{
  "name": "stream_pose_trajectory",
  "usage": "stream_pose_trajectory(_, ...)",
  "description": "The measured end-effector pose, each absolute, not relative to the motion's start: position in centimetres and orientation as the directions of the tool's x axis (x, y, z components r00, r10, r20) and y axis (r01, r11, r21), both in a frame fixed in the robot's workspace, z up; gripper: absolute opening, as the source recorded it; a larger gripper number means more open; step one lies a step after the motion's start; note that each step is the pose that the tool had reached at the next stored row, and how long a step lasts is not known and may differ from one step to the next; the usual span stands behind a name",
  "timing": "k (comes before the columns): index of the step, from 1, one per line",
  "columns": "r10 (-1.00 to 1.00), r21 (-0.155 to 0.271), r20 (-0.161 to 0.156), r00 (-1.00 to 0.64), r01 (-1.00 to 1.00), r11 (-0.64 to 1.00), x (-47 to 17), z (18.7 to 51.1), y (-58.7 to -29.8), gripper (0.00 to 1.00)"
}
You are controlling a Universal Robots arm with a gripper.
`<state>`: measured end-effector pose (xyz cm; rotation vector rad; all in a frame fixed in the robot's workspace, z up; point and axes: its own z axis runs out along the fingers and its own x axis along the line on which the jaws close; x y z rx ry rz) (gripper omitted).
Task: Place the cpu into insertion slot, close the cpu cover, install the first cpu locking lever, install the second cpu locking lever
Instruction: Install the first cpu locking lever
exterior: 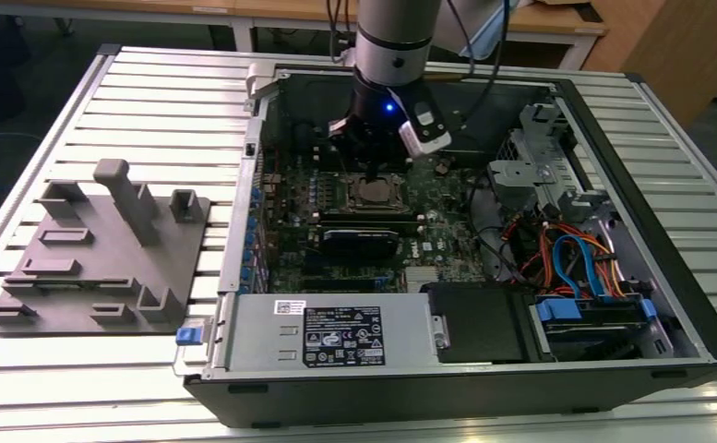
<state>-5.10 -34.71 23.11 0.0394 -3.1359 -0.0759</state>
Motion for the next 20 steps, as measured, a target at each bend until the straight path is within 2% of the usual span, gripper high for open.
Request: stream_pose_trajectory(20,-0.025,0.048,-0.002,-1.0,-0.025,0.999,-8.8,23.1,-34.7,0.11)
